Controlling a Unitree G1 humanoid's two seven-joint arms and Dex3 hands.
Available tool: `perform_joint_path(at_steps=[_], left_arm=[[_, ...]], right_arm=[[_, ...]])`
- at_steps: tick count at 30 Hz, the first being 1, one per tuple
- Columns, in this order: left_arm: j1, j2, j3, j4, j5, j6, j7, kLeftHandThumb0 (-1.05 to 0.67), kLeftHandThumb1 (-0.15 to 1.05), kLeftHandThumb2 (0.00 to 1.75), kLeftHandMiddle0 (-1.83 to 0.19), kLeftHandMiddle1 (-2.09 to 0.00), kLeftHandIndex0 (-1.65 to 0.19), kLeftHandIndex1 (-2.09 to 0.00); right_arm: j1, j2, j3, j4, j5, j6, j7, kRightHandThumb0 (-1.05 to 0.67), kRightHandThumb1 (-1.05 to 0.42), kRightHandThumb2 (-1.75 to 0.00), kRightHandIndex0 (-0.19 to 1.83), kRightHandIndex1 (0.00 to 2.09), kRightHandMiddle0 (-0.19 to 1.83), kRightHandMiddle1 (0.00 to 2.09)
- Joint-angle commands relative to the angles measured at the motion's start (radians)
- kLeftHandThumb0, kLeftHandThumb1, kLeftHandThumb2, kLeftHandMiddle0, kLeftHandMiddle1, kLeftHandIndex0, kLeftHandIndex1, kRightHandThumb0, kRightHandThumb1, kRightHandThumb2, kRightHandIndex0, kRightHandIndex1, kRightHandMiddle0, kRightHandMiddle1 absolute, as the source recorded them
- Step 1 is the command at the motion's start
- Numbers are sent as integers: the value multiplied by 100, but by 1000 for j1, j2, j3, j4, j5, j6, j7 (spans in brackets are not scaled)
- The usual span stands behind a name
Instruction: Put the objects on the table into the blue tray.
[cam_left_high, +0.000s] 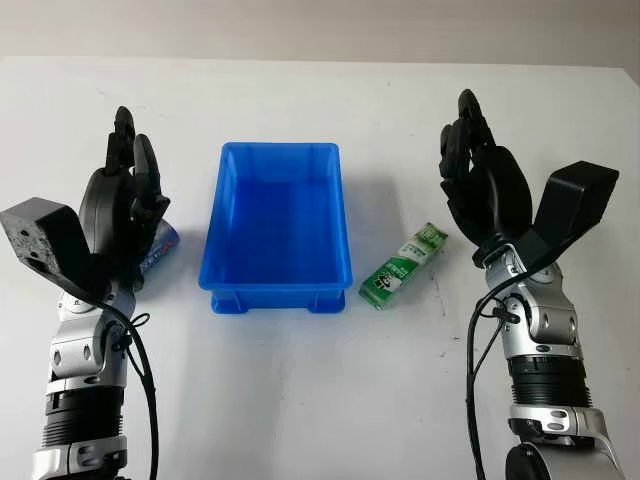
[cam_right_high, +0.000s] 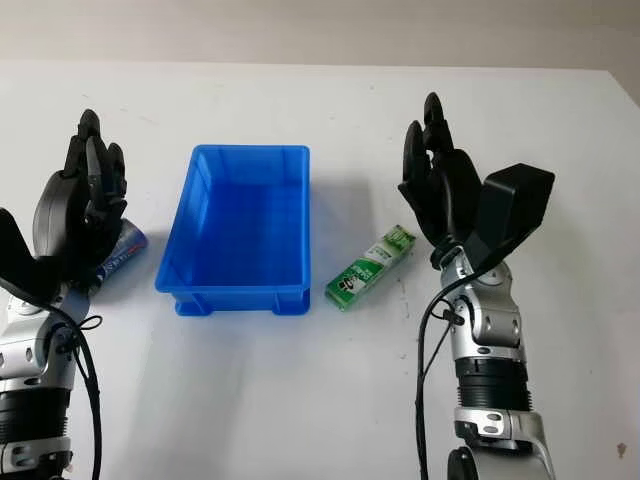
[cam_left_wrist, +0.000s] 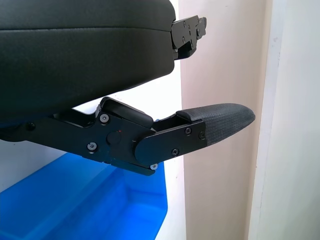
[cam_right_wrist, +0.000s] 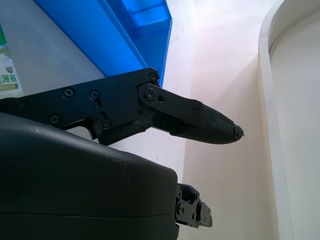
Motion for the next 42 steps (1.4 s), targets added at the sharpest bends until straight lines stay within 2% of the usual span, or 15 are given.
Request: perform_joint_path(at_steps=[1, 10, 15, 16, 17, 18, 19, 20, 22, 24, 27, 32, 35, 38, 42], left_arm=[[7, 4, 3, -21, 0, 0, 3, -76, 105, 70, 19, 0, 19, 0], [-19, 7, -6, 20, 5, -19, -8, -76, 105, 71, 19, 0, 19, 0], [-18, 2, 3, 24, -1, -27, 0, -77, 105, 69, 19, 0, 19, 0], [-16, 2, 4, 23, 0, -29, 3, -77, 105, 70, 19, 0, 19, 0], [-15, 2, 3, 20, 1, -28, 5, -76, 105, 70, 19, 0, 19, 0], [-14, 2, 3, 19, 1, -27, 6, -77, 105, 70, 19, 0, 19, 0], [-12, 4, 2, 17, 1, -28, 4, -77, 105, 70, 19, 0, 19, 0], [-11, 5, 1, 16, 1, -28, 3, -77, 105, 70, 19, 0, 19, 0], [-11, 6, 1, 15, -1, -28, -1, -77, 105, 70, 19, 0, 19, 0], [-13, 3, 3, 14, -5, -25, 2, -76, 105, 69, 19, 0, 19, 0], [-15, 4, -3, 12, 3, -26, 4, -75, 105, 70, 19, 0, 19, 0], [-21, 5, -8, 16, 7, -25, 5, -76, 105, 71, 19, 0, 19, 0], [-23, 7, -9, 18, 9, -23, 5, -76, 105, 70, 19, 0, 19, 0], [-27, 8, -8, 19, 7, -19, 5, -76, 105, 70, 19, 0, 19, 0], [-27, 8, -5, 18, 0, -17, 0, -76, 105, 69, 19, 0, 19, 0]], right_arm=[[9, -4, -6, -24, 9, 13, 3, -69, -105, -70, -19, 0, -19, 0], [-25, -44, -13, 3, 5, 31, 32, -69, -105, -67, -19, 0, -19, 0], [-81, -136, -21, 6, -6, -2, 122, -68, -105, -48, -19, 0, -19, 1], [-93, -159, -18, 5, -19, -15, 137, -66, -105, -36, -9, 6, -10, 6], [-111, -194, -7, 5, -51, -44, 152, -66, -105, -33, -7, 7, -8, 7], [-122, -216, 0, 5, -73, -64, 161, -66, -105, -20, 10, 18, -2, 35], [-137, -254, 17, -6, -115, -77, 168, -65, -105, -16, 15, 23, -8, 58], [-148, -279, 30, -13, -145, -85, 174, -61, -100, -10, 26, 31, -4, 77], [-177, -344, 60, -32, -193, -88, 221, -59, -95, -6, 33, 38, 1, 86], [-203, -399, 84, -53, -218, -78, 283, -55, -84, -5, 34, 41, 14, 72], [-223, -461, 123, -86, -244, -80, 376, -50, -78, -5, 29, 36, 21, 53], [-222, -567, 235, -90, -414, -339, 462, -58, -71, -5, 37, 22, 41, 20], [-213, -601, 279, -91, -474, -436, 505, -56, -69, -5, 36, 16, 41, 13], [-201, -627, 321, -107, -530, -477, 551, -48, -70, -6, 34, 13, 39, 9], [-193, -645, 352, -129, -588, -504, 580, -48, -73, -6, 33, 11, 37, 7]])
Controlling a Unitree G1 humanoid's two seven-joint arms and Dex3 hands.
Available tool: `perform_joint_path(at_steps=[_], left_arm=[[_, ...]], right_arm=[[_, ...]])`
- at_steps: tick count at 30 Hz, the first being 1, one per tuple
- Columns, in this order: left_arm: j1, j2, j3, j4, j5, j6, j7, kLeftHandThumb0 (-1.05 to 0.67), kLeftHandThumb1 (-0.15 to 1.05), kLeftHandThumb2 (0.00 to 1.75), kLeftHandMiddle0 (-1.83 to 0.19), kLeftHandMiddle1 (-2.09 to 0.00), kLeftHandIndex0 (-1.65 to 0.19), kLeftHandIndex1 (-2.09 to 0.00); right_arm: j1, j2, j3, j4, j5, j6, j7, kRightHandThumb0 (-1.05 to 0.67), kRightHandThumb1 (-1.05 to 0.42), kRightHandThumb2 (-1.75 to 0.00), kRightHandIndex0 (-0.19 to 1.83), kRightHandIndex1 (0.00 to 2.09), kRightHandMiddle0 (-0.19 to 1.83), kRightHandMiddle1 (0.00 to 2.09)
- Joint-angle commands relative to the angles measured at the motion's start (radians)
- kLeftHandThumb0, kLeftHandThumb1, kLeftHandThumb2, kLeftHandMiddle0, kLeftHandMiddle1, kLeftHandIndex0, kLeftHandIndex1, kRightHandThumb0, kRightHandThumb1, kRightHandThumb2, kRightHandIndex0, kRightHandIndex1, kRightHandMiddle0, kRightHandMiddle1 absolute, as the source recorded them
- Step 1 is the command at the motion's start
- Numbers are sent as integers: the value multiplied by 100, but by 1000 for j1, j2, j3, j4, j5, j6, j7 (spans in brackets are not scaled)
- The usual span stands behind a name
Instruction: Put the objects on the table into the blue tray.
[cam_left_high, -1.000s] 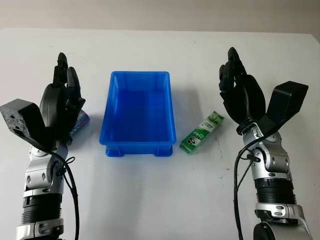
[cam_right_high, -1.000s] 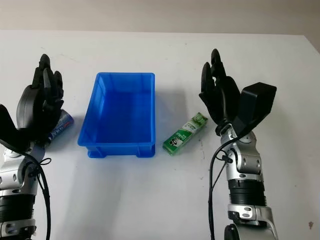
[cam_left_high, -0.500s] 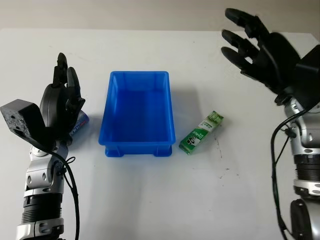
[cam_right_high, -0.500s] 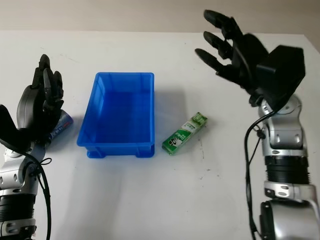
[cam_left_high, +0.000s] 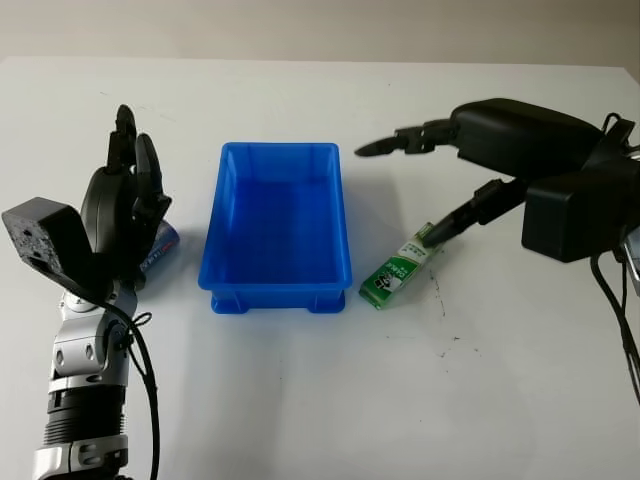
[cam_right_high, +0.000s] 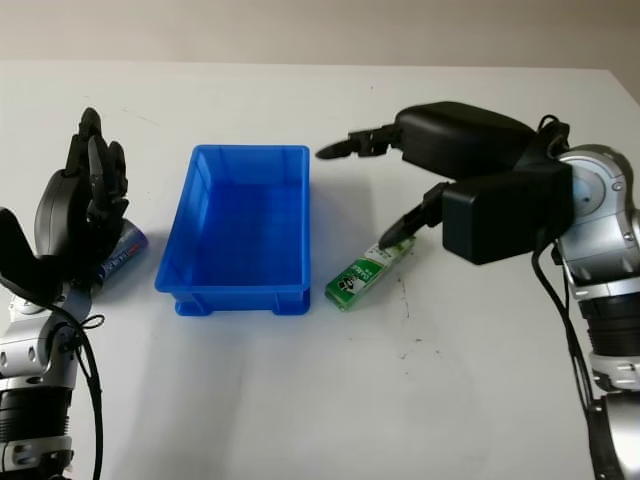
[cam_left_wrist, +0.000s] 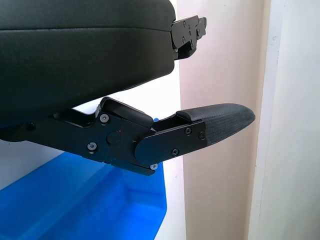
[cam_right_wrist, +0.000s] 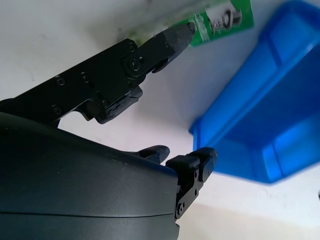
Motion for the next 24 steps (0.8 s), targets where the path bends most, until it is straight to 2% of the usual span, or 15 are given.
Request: perform_joint_path(at_steps=[1, 11, 17, 21, 23, 24], left_arm=[[-14, 9, 2, -2, -1, -1, -4, -76, 105, 69, 19, 0, 19, 0], [-14, 9, 3, 2, 1, -4, -6, -75, 105, 70, 19, 0, 19, 0], [-12, 12, 6, -3, -2, 0, -7, -75, 105, 69, 19, 0, 19, 0], [-12, 11, 10, -1, -6, -6, -12, -75, 105, 68, 19, 0, 19, 0], [-12, 11, 10, -1, -8, -4, -14, -75, 105, 68, 19, 0, 19, 0], [-12, 10, 10, 0, -9, -3, -15, -74, 105, 68, 19, 0, 19, 0]], right_arm=[[10, -30, 16, -27, -26, -27, 12, -48, -73, -6, 33, 11, 36, 6], [76, -35, 48, -35, -120, -149, -28, -49, -73, -5, 35, 11, 39, 7], [168, -34, 69, -23, -146, -189, -48, -43, -75, -6, 38, 12, 41, 8], [221, -33, 77, 39, -213, -302, -168, -41, -74, -5, 50, 20, 51, 17], [240, -30, 82, 109, -311, -422, -342, -40, -74, -5, 27, 101, 24, 102], [242, -30, 87, 138, -356, -467, -414, -38, -75, -6, 19, 128, 18, 128]])
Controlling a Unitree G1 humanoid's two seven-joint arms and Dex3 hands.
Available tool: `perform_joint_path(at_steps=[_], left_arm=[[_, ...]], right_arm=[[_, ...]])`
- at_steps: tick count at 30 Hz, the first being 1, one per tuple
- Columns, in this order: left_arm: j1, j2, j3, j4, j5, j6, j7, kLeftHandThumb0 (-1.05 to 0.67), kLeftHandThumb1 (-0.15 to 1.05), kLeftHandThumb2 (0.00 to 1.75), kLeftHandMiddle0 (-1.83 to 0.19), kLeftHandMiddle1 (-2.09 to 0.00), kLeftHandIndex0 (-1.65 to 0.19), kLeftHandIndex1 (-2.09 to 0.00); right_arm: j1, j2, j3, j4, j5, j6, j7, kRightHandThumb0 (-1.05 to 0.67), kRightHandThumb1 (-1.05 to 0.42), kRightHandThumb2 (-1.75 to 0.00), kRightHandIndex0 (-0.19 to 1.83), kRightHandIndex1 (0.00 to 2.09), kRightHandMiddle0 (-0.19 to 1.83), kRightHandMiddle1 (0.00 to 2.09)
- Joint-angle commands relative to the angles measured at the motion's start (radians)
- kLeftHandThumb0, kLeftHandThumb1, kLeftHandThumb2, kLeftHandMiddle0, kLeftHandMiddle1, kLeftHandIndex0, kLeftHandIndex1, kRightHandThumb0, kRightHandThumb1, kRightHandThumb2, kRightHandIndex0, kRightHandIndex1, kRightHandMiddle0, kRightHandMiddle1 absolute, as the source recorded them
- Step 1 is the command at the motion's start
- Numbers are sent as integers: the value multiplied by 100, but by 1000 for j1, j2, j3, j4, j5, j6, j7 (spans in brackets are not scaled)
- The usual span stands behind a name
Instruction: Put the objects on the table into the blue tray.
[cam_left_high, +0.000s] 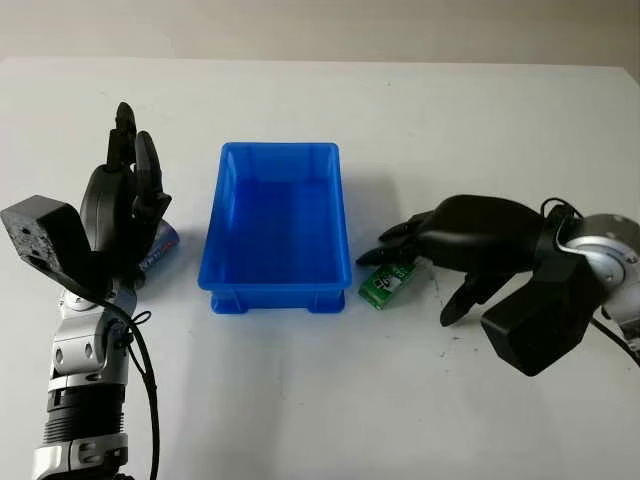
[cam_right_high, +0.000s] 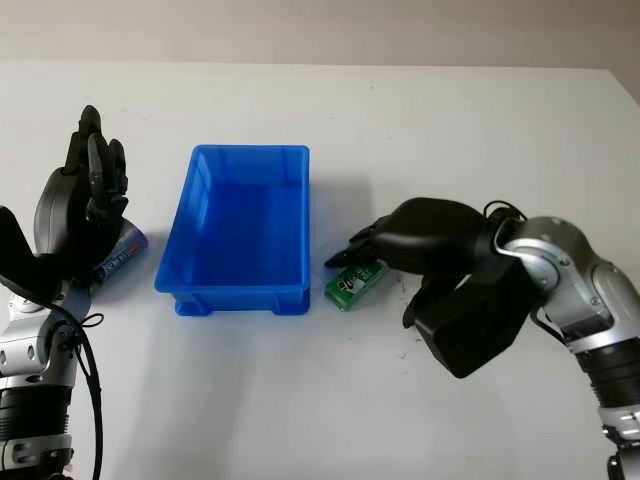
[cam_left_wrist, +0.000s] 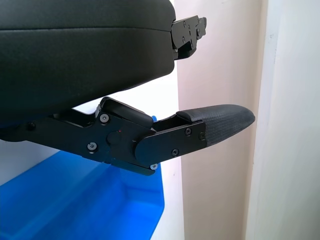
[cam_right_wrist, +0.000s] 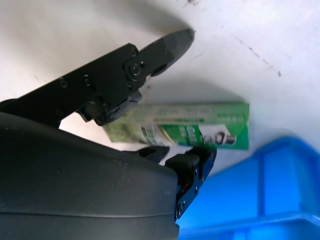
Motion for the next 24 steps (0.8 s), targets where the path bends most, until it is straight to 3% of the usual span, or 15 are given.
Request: perform_joint_path(at_steps=[1, 6, 8, 10, 13, 15, 19, 24], left_arm=[[-11, 9, 5, -1, -3, -5, -4, -74, 105, 68, 19, 0, 19, 0], [-10, 10, 2, -6, 3, -1, 1, -74, 105, 69, 19, 0, 19, 0], [-13, 9, 2, -4, 2, -3, 2, -74, 105, 69, 19, 0, 19, 0], [-15, 10, 3, 5, -2, -11, -8, -74, 105, 69, 19, 0, 19, 0], [-16, 9, 4, 9, -4, -15, -11, -74, 105, 68, 19, 0, 19, 0], [-15, 10, 3, 6, -3, -9, -12, -74, 105, 69, 19, 0, 19, 0], [-13, 8, 4, 1, -1, -7, -5, -73, 105, 68, 19, 0, 19, 0], [-13, 11, 7, 1, -6, -5, -10, -72, 105, 68, 19, 0, 19, 0]], right_arm=[[37, 1, 37, 89, -137, -103, -196, -35, -78, -7, 17, 148, 16, 145], [14, -12, 157, 228, -513, -177, -754, -24, -94, -6, 35, 196, 31, 171], [-13, -9, 206, 276, -599, -163, -904, -23, -94, -6, 56, 207, 38, 196], [-42, -6, 247, 320, -649, -154, -1014, -24, -96, -6, 71, 209, 45, 206], [-76, -1, 286, 365, -671, -136, -1092, -27, -100, -6, 97, 209, 64, 209], [-101, -4, 303, 379, -673, -121, -1109, -33, -98, -5, 105, 209, 56, 209], [-183, -4, 310, 432, -656, -93, -1155, -41, -103, -7, 100, 209, 46, 207], [-316, 13, 247, 504, -544, -46, -1162, -41, -105, -13, 93, 209, 67, 209]])
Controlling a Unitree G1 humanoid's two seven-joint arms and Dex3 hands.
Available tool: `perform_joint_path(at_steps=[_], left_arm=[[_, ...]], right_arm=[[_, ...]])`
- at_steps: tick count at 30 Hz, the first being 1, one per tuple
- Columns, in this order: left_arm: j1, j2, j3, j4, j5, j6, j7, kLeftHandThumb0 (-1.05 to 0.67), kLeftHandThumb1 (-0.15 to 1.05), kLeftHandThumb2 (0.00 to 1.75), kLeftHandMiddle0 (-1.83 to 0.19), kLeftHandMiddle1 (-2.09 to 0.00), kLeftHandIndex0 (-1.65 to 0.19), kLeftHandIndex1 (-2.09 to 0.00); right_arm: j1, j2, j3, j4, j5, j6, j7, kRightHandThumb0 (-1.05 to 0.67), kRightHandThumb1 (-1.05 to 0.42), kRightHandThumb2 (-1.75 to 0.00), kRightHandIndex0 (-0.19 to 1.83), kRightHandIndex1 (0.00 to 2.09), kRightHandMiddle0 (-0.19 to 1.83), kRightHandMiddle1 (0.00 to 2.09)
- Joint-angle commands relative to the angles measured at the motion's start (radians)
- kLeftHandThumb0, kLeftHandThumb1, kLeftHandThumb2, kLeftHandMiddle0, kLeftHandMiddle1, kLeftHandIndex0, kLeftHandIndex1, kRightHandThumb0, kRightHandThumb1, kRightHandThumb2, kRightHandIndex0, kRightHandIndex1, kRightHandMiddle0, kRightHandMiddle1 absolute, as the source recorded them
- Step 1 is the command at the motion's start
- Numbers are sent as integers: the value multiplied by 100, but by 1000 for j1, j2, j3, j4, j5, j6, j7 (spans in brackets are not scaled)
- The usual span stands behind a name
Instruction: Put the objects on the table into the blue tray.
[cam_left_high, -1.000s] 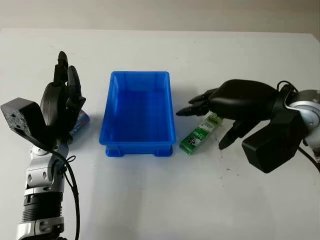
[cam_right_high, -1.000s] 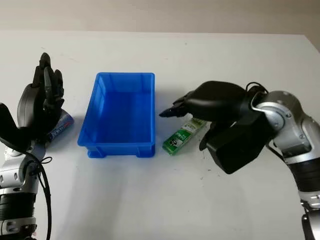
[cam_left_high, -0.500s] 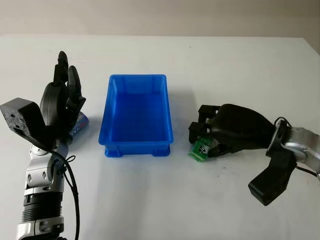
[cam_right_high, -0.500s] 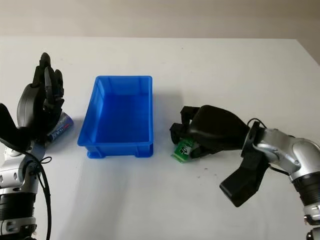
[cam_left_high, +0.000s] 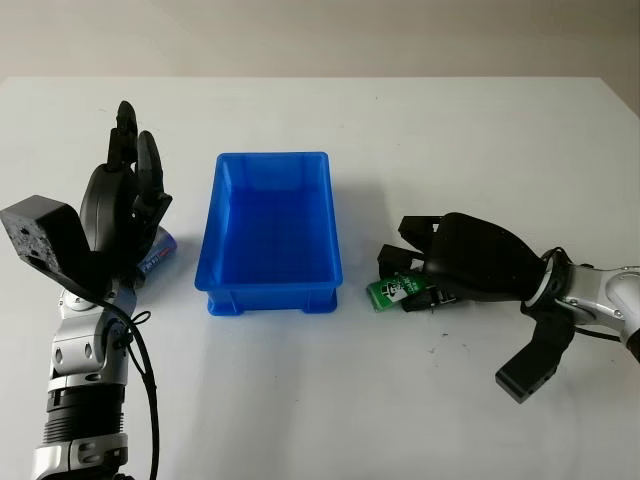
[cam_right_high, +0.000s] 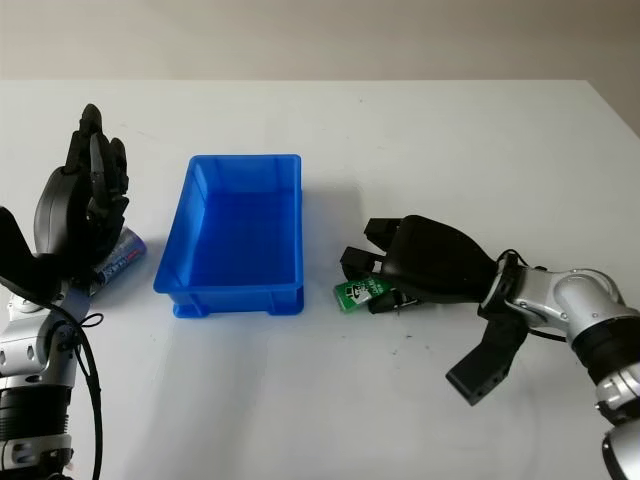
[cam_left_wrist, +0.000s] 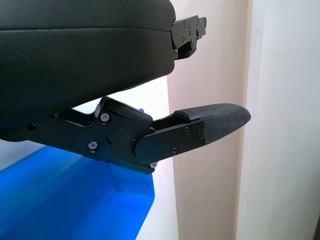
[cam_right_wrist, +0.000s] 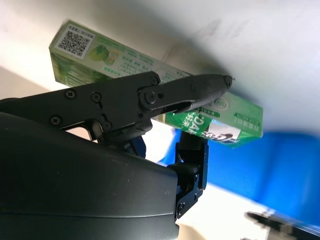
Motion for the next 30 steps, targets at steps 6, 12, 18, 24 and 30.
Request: perform_joint_path(at_steps=[6, 12, 18, 24, 30], left_arm=[[-15, 9, 2, 5, 0, -7, -3, -72, 105, 69, 19, 0, 19, 0], [-9, 1, -3, -4, 4, -4, 8, -74, 105, 68, 19, 0, 19, 0], [1, -5, -10, -26, 7, 13, 25, -75, 105, 67, 19, 0, 19, 0], [13, -11, -13, -42, 6, 14, 30, -74, 105, 68, 19, 0, 19, 0], [25, -19, -8, -64, -2, 22, 41, -73, 105, 67, 19, 0, 19, 0]], right_arm=[[-241, 49, -59, 43, 72, 80, -125, -45, -103, -7, 95, 209, 70, 209], [-313, 143, -77, 22, 164, 85, -123, -45, -102, -6, 113, 209, 93, 209], [-331, 247, -51, 30, 231, 33, -40, -46, -105, -13, 118, 209, 95, 209], [-344, 333, -9, 89, 299, -99, 113, -45, -105, -12, 103, 209, 73, 209], [-343, 340, 17, 105, 446, -104, 590, -68, -105, -16, 10, 176, 0, 181]])
